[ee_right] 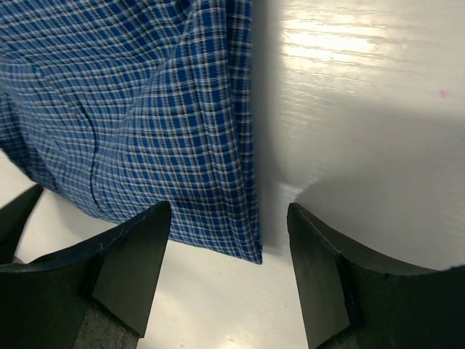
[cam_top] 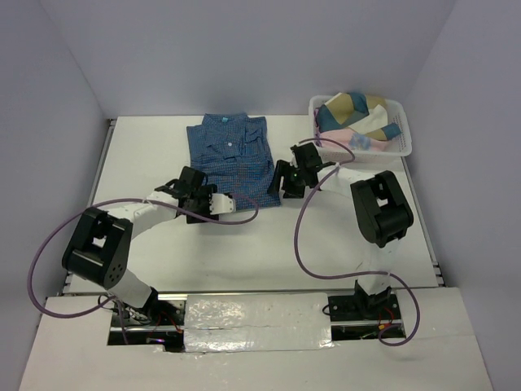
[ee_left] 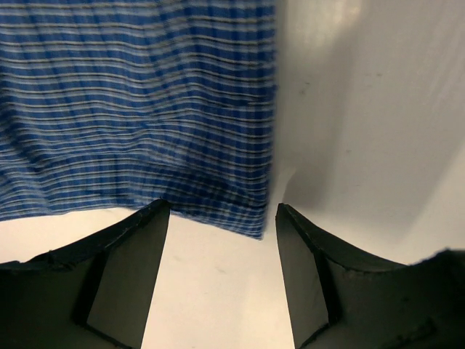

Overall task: Fold and stack the long sleeve shirts
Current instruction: Fold the shirt

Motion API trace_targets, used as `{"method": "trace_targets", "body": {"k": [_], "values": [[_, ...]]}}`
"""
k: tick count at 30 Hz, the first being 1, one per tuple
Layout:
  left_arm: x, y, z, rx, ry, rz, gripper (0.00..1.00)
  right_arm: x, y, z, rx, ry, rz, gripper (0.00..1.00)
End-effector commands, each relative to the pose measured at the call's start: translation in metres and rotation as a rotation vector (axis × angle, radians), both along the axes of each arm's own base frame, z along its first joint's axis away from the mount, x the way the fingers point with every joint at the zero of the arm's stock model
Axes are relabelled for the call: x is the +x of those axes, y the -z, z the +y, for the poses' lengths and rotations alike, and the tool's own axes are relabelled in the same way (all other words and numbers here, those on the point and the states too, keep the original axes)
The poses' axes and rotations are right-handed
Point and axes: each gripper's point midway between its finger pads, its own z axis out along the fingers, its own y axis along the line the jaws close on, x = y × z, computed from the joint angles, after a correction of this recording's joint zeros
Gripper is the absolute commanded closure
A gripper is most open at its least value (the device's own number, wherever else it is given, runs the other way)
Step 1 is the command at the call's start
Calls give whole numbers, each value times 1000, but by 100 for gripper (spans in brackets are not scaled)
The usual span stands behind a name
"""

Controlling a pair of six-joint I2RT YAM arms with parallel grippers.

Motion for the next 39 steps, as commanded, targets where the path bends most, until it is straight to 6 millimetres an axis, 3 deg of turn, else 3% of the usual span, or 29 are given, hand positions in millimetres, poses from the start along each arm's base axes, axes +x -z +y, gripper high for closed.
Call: {"method": "trace_targets", "body": {"k": [1, 9, 13, 14, 15, 16, 17, 18, 19, 25, 29, 30, 31, 33, 34, 35, 39], "values": [[-7, 21, -3, 8, 37, 20, 27, -8, 10, 13, 59, -23, 22, 28], [-12, 46, 13, 105, 20, 64, 28, -31, 17, 6, 38, -19, 46, 28], [-6, 48, 11, 94, -4, 66, 37, -39, 25, 7, 33, -30, 68, 32], [-4, 47, 10, 88, -13, 61, 40, -43, 27, 12, 52, -55, 78, 38], [-2, 46, 8, 80, -18, 61, 53, -45, 27, 16, 63, -71, 79, 47], [-2, 46, 7, 68, -38, 68, 65, -47, 26, 20, 74, -85, 78, 70], [-2, 46, 6, 62, -49, 74, 75, -47, 23, 23, 90, -96, 63, 79], [-1, 44, 5, 52, -56, 74, 95, -49, 18, 27, 114, -115, 60, 94], [-2, 44, 5, 41, -78, 81, 100, -50, 11, 27, 129, -122, 47, 100], [-27, 27, 11, 10, -113, 93, 100, -73, -33, 29, 151, -195, -54, 100], [-61, 7, 20, 4, -110, 135, 100, -116, -42, 29, 80, -256, -50, 100], [-67, -7, 21, -10, -105, 115, 100, -134, -43, 37, 63, -299, -51, 100], [-86, -7, 26, 8, -103, 170, 100, -143, -50, 34, 42, -297, -81, 100], [-104, -24, 28, -3, -81, 165, 100, -180, -47, 35, -5, -349, -50, 100], [-123, -25, 34, 24, -72, 211, 100, -191, -60, 36, 12, -346, -74, 100], [-132, -30, 37, 36, -69, 217, 100, -204, -60, 31, -11, -344, -62, 100], [-177, -81, 37, -24, -7, 234, 100, -269, -87, 28, 22, -384, -68, 100]]}}
